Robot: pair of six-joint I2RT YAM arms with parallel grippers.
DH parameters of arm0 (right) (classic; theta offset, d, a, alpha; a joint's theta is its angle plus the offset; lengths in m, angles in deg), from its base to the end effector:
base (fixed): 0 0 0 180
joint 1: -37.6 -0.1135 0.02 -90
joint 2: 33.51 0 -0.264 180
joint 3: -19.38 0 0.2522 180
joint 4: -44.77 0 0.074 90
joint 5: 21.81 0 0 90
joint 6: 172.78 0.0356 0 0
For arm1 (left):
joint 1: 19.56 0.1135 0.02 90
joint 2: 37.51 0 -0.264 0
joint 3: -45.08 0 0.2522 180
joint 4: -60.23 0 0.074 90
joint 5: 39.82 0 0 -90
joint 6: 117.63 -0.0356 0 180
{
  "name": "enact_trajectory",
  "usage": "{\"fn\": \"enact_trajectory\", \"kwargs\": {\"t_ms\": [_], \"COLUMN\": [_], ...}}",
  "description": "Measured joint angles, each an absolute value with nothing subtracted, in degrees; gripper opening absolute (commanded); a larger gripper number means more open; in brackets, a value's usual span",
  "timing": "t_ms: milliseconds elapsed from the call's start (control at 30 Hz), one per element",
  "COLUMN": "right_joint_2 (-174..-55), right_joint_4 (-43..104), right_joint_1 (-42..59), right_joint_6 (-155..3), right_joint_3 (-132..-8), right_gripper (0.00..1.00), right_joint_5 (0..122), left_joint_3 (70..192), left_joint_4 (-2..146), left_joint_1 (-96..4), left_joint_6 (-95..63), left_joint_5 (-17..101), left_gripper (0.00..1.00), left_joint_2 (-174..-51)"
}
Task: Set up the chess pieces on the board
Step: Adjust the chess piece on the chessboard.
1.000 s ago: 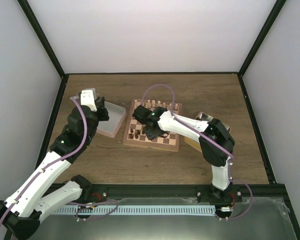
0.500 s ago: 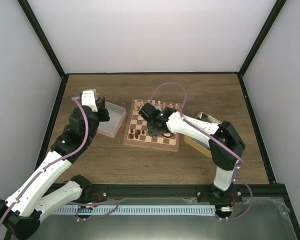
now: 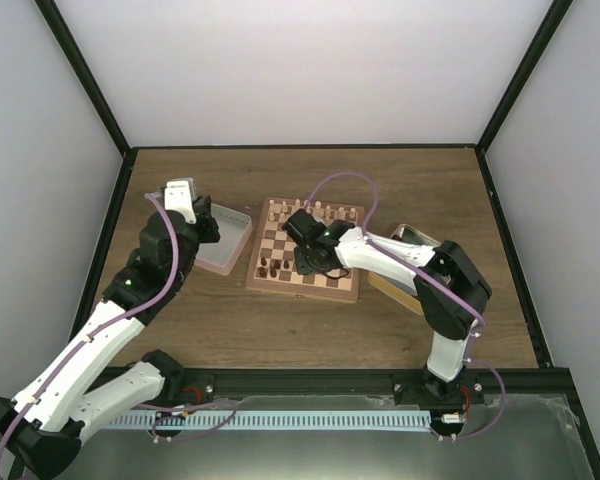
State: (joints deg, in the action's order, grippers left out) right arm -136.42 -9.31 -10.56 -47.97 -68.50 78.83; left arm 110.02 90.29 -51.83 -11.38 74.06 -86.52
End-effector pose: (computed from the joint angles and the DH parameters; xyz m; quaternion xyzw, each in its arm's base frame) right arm 0.2460 0.2649 0.2036 -0.0971 0.9745 0.0513 0.1956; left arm 0.1706 -0.0907 0.3560 -0.0184 0.7818 -0.0984 0.6154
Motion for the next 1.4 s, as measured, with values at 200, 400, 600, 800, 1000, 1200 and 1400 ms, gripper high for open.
{"fn": "enact_trajectory", "kwargs": {"t_ms": [200,400,600,800,1000,1200,1400], "right_joint_2": [-136.4,-135.7,-135.5,-134.5,-128.2,-124.1,-119.4], "right_joint_4": [-8.3,-8.5,-9.0,-8.6,-5.6,-2.9,-0.8], "right_joint_1": [-10.6,-11.1,-11.7,-11.7,-10.8,-9.0,-6.2], "right_joint_6": [-48.5,-49.8,-49.6,-48.5,-45.4,-40.2,-33.5], "right_joint_3": [-68.2,-67.6,-67.3,-66.9,-65.5,-61.1,-55.2], "right_gripper": [0.07,0.09,0.37,0.46,0.45,0.47,0.54], "right_joint_5": [78.1,76.2,75.8,75.3,76.3,78.7,79.5], "left_joint_3": [110.0,109.9,109.7,109.7,109.6,109.2,109.2], "left_joint_4": [90.3,90.2,90.2,90.1,89.9,89.9,89.9], "left_joint_1": [-51.8,-51.7,-51.5,-51.4,-51.4,-51.3,-51.2], "left_joint_6": [-11.4,-11.4,-11.2,-11.2,-11.1,-11.1,-11.0], "left_joint_5": [73.9,73.8,73.2,72.9,72.6,72.4,72.4], "left_gripper": [0.04,0.04,0.04,0.04,0.04,0.04,0.04], "left_joint_2": [-86.7,-86.7,-87.0,-87.0,-87.0,-87.0,-87.1]}}
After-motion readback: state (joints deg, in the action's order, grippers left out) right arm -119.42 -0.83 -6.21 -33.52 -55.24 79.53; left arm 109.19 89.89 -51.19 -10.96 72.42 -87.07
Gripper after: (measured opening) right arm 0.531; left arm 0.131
